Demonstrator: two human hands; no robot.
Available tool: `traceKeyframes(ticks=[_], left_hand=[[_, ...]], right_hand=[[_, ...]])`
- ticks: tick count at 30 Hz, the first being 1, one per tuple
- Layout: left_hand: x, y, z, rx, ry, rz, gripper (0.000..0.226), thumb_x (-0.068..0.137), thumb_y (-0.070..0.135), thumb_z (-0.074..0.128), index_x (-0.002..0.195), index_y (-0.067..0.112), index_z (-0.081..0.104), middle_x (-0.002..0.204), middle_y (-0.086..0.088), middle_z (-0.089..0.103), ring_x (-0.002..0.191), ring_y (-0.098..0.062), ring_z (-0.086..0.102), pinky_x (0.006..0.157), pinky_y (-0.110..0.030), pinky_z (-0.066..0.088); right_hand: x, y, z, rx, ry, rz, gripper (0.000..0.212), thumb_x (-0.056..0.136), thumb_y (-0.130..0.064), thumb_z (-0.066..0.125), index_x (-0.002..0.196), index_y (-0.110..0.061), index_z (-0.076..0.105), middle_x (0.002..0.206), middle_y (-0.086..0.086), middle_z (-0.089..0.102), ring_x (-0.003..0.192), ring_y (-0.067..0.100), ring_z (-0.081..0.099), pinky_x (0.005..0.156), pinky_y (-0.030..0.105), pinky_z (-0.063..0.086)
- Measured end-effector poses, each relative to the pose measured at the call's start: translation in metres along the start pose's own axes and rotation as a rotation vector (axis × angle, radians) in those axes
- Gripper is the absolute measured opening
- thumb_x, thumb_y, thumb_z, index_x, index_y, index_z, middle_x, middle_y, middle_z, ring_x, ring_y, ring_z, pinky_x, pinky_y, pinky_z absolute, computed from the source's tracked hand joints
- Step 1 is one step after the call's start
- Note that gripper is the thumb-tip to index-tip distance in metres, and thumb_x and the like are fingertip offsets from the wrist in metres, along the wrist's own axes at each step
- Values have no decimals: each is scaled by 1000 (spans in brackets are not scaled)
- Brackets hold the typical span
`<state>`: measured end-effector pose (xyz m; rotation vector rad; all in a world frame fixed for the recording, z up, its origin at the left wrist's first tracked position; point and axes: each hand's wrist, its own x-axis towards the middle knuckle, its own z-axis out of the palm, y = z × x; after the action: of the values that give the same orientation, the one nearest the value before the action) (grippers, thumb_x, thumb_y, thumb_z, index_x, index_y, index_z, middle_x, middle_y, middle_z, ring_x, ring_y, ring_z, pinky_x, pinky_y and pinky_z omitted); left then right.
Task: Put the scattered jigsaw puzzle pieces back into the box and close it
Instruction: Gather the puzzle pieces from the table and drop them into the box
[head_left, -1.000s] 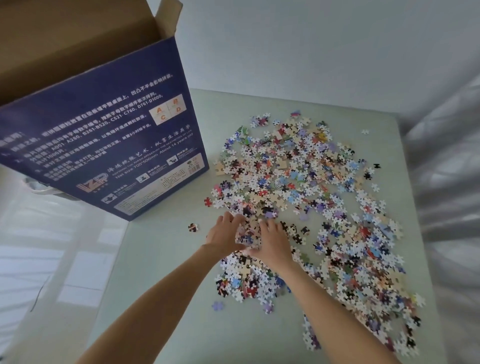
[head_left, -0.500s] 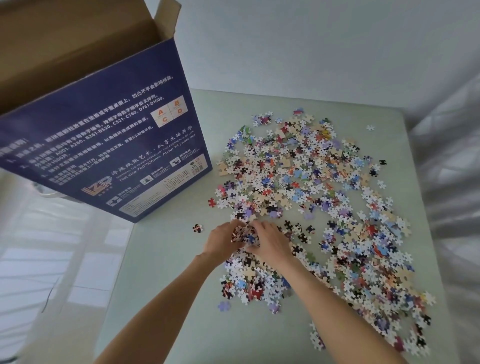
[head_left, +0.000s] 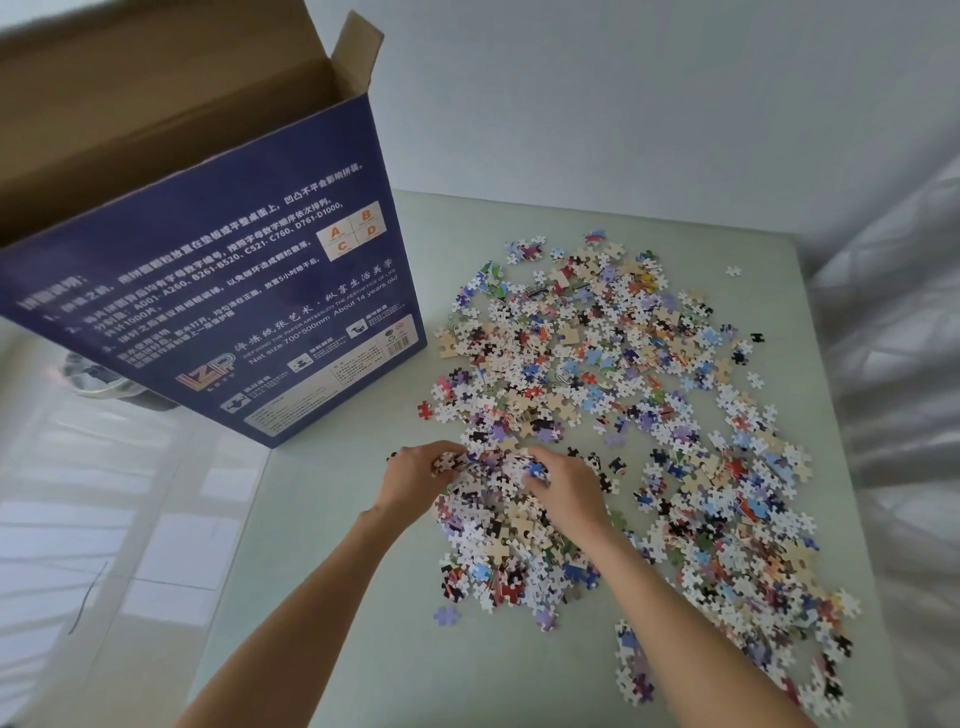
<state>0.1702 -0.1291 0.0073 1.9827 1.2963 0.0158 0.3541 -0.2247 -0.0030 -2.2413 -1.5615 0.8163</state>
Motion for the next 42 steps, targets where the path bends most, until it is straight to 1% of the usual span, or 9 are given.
traceKeyframes(ticks=[7,10,13,15,18,22,26,35,42], left_hand=[[-19,23,-39,23,189,180,30,85,22,67,115,22,64,103,4,71,81,-10,68,81,-24,53],[-28,43,-76,-14,299,314,30,85,16,67,114,19,64,101,3,71,76,-9,69,75,-30,57],[-38,66,-130,-73,459,400,31,84,15,67,115,18,63,98,8,68,75,-4,65,73,-15,54],[-45,80,-171,-74,593,431,33,84,12,67,117,16,63,97,11,65,78,-2,63,71,-3,46],[-54,95,-230,-18,809,459,33,85,14,65,118,17,62,103,8,65,84,-4,61,72,-7,46],[-54,98,-286,29,1001,453,27,87,20,64,114,19,63,105,1,69,86,-9,65,76,-20,53],[-43,90,-306,156,920,330,25,86,20,65,110,22,65,103,-2,70,88,-19,67,84,-33,52],[-31,74,-312,91,722,206,22,87,23,64,109,22,66,99,5,68,85,-9,61,77,-21,45],[-34,66,-314,77,716,208,14,83,28,68,98,27,68,82,12,69,74,0,61,67,-17,46]], right_hand=[[-7,-5,-40,-74,18,-35,42,90,-24,59,131,-18,51,91,-6,66,39,-3,34,42,12,36],[-7,-22,-67,129,29,-9,49,86,-24,64,132,-16,49,121,1,60,37,-2,45,49,9,44],[-3,-49,-105,387,-23,-5,61,80,-26,68,135,-11,45,124,3,57,87,7,64,87,25,50],[2,-71,-132,514,-30,-33,65,77,-25,71,134,-9,45,114,3,63,97,15,62,94,30,47],[12,-109,-169,596,5,-123,52,75,-20,72,123,-17,53,97,-5,66,87,11,65,87,29,52],[27,-162,-209,671,34,-301,24,76,-11,72,97,-18,63,91,6,69,78,14,67,73,28,56],[52,-215,-240,736,38,-426,26,80,-3,68,104,-9,61,91,4,67,75,10,67,63,23,56],[109,-305,-246,297,365,-714,31,79,-24,73,104,-7,65,95,1,68,87,17,63,79,36,52],[132,-324,-226,-250,161,-825,29,84,-23,66,113,-24,64,103,2,68,94,21,60,83,38,48]])
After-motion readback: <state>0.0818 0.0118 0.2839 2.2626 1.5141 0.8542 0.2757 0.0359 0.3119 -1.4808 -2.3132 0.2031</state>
